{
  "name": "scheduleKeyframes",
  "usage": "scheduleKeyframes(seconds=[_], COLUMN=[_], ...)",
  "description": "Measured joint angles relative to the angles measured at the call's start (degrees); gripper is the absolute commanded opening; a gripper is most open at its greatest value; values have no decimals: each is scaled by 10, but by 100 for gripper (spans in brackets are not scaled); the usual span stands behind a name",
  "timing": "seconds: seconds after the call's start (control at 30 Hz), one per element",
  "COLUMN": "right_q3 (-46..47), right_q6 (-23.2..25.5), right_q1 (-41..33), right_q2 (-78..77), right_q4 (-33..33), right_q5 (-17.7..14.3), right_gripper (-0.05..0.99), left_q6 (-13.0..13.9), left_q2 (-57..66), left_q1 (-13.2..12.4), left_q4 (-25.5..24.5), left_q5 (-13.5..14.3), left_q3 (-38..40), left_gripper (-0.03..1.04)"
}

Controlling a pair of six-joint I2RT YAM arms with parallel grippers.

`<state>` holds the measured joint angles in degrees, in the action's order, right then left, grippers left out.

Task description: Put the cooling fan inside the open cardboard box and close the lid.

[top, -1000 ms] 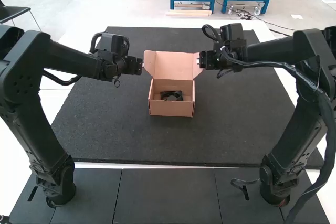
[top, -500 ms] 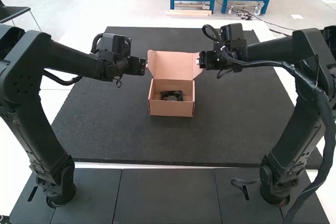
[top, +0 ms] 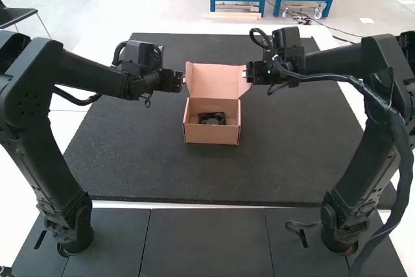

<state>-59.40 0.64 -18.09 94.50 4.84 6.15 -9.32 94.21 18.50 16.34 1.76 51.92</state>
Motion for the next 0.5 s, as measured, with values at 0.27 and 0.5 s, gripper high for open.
scheduleKeyframes(seconds=[0.27,0.5], right_q3=[0,0], right_q6=[10,15], right_q1=[0,0], right_q2=[0,6], right_q4=[2,12], right_q5=[3,14], right_gripper=[37,24], left_q6=[0,0], left_q2=[0,0], left_q1=[0,0], left_q4=[0,0], left_q5=[-3,-3], left_q3=[0,0], left_gripper=[96,96])
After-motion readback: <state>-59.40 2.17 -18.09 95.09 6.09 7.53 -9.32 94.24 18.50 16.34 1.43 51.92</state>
